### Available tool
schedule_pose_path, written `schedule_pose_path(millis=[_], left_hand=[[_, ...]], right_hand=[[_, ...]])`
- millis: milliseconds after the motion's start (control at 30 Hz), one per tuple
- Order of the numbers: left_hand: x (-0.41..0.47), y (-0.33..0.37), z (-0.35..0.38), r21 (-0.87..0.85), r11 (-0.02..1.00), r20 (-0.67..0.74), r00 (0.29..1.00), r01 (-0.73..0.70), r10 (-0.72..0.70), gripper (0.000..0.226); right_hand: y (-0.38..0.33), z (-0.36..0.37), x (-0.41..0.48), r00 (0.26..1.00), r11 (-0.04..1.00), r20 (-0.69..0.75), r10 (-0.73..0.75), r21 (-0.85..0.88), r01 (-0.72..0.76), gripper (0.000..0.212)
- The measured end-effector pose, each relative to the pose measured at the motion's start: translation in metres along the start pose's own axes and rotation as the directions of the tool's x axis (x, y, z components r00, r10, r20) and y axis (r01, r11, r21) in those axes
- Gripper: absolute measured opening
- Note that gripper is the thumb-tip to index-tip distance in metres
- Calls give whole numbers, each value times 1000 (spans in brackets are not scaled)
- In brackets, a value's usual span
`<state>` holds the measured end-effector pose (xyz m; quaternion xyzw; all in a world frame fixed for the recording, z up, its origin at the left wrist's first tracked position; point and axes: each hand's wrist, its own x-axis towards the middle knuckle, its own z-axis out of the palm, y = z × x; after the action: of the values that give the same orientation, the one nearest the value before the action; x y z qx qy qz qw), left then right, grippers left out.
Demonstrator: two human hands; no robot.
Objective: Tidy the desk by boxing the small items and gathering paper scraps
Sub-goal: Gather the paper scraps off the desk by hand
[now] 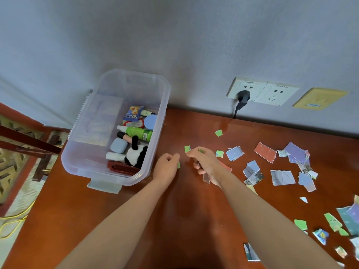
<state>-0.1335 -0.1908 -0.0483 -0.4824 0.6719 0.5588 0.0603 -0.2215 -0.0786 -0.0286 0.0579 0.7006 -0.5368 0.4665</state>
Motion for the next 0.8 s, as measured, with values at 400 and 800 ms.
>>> schedule_pose_path(millis=[400,800], left_hand=[[2,-7,-6,588,769,68,963,-249,260,21],[5,-11,-10,523,812,76,962,-262,261,19]], right_hand=[[-3,12,31,911,568,-178,-372,-820,72,19],[1,17,43,925,539,-162,-343,-840,53,10]])
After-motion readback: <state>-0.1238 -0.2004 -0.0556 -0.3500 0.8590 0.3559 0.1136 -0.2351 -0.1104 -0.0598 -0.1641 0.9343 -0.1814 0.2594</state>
